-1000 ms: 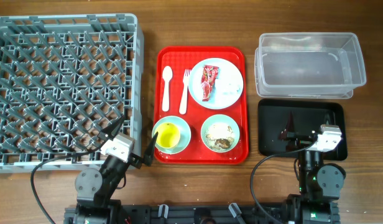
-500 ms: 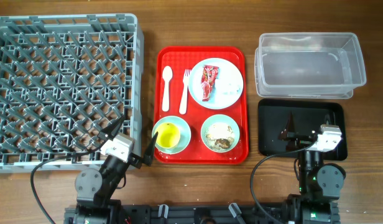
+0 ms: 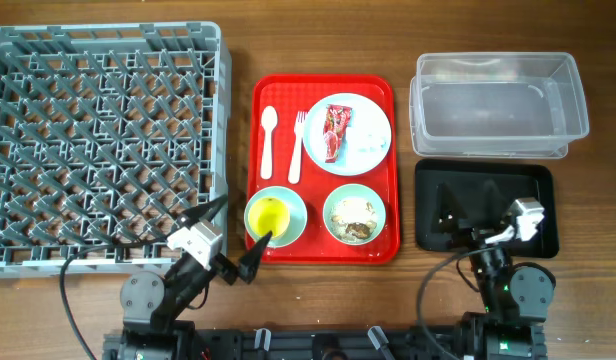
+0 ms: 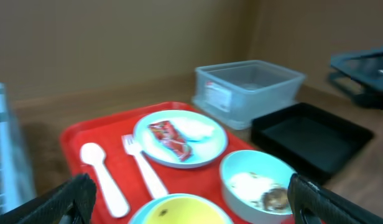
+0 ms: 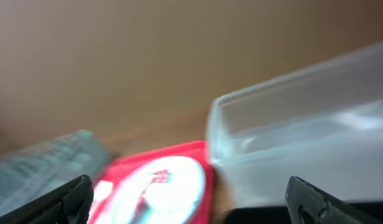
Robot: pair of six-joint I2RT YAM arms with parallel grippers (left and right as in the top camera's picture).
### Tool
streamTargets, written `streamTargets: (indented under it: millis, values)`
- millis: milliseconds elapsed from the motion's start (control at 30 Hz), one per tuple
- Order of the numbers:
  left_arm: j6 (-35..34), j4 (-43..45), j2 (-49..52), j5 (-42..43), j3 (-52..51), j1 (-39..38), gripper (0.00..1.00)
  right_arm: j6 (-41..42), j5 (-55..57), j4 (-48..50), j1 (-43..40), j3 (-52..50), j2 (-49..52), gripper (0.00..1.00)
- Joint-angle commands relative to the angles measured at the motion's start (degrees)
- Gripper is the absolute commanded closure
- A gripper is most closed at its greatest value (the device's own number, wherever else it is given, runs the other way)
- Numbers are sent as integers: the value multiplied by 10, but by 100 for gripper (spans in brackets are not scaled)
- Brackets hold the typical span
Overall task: Sort waste into correct bins and load items into the dishwasher rack
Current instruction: 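Reach right gripper to the red candy wrapper on the white plate and grasp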
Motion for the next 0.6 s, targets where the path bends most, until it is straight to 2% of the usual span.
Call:
streamTargets:
  millis: [0,67,133,200,267,333,433,500,567]
  values:
    - [-106,65,-4,44,21,-4,0,186,-105,35,2,0,-2,0]
    - [-152,75,-2,3,69,-4,0,166,-148,51,2,18,-2,0]
    - [-156,44,14,-22,126,-3,0,157,-172,49,2,56,0,0]
    - [-156,-47,75,-53,231,-3,0,125,-223,43,2,134,24,0]
    - [-156,-134,158,-54,333,-4,0,117,-249,-13,2,216,75,0]
    - [-150,-243,259,-55,450,-4,0,63,-280,-110,2,317,155,0]
    - [-150,-420,405,-79,614,-4,0,-19,-256,-323,4,494,301,0]
    - [-150,-513,485,-84,698,-4,0,-60,-222,-448,5,621,408,0]
    - [-150,-562,547,-84,742,-4,0,-95,-223,-542,10,727,497,0]
